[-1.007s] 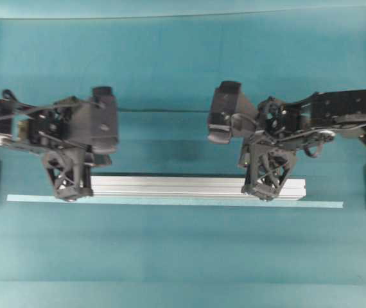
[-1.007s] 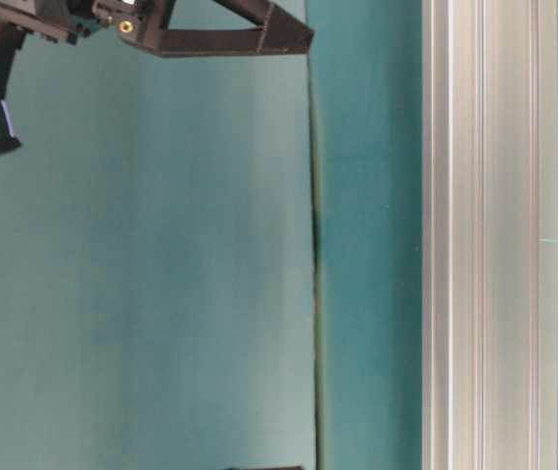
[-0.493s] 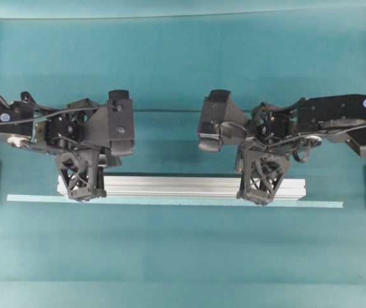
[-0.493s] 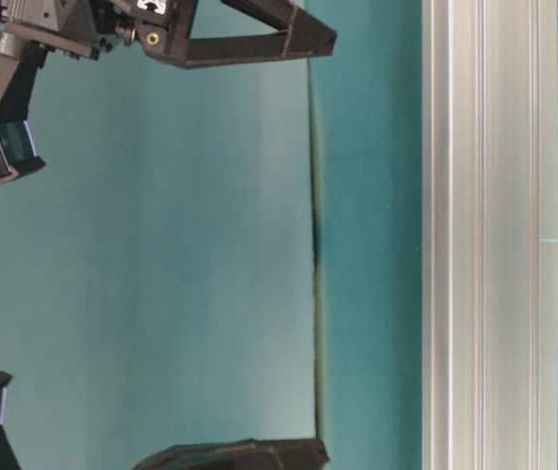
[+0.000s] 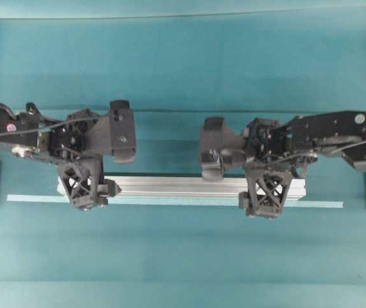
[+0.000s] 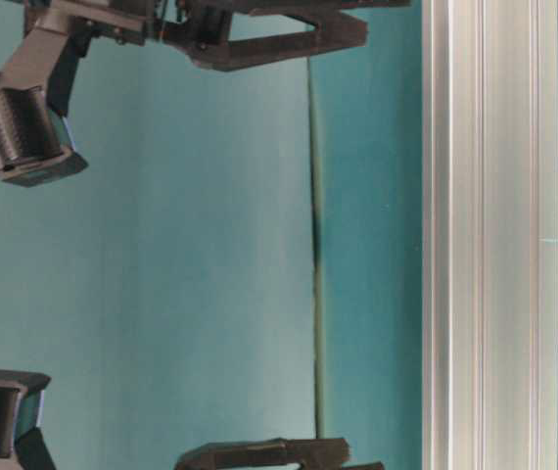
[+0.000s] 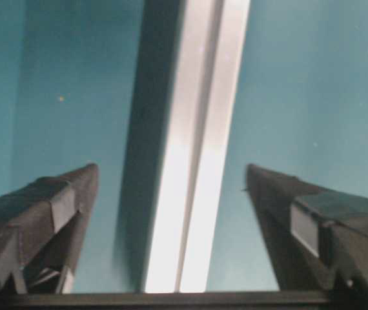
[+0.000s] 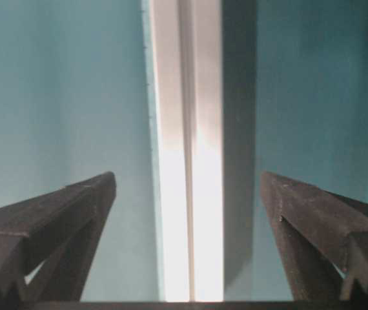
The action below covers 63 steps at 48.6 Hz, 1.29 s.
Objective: Lift the metal rail with both hands.
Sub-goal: 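Lower both open grippers around the rail and close them on it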
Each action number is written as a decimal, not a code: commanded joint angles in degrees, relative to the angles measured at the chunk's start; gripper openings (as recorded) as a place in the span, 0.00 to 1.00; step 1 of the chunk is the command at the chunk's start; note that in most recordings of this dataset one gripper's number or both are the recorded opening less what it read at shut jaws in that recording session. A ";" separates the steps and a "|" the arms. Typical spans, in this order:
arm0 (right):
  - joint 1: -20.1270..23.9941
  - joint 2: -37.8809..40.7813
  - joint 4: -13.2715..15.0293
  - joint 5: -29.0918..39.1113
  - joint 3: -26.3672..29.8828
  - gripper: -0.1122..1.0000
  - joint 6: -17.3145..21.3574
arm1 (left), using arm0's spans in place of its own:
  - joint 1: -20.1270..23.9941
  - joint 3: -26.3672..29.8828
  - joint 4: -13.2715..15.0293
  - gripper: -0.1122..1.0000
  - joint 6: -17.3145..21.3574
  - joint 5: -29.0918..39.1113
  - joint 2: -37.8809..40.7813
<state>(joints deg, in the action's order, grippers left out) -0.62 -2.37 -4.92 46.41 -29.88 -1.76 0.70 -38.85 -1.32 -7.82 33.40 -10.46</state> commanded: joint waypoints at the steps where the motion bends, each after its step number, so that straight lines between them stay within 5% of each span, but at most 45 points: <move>1: 0.18 0.79 0.09 -1.41 -0.09 0.96 -1.05 | -0.97 0.09 -0.18 0.98 -0.18 -0.44 0.26; 63: 0.18 8.17 0.09 -14.85 -6.15 0.96 -1.41 | -0.09 -3.52 -0.18 0.99 2.46 -11.25 12.39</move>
<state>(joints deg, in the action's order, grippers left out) -0.53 4.75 -4.92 32.17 -36.21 -2.64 0.79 -42.98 -1.32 -5.45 22.94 1.49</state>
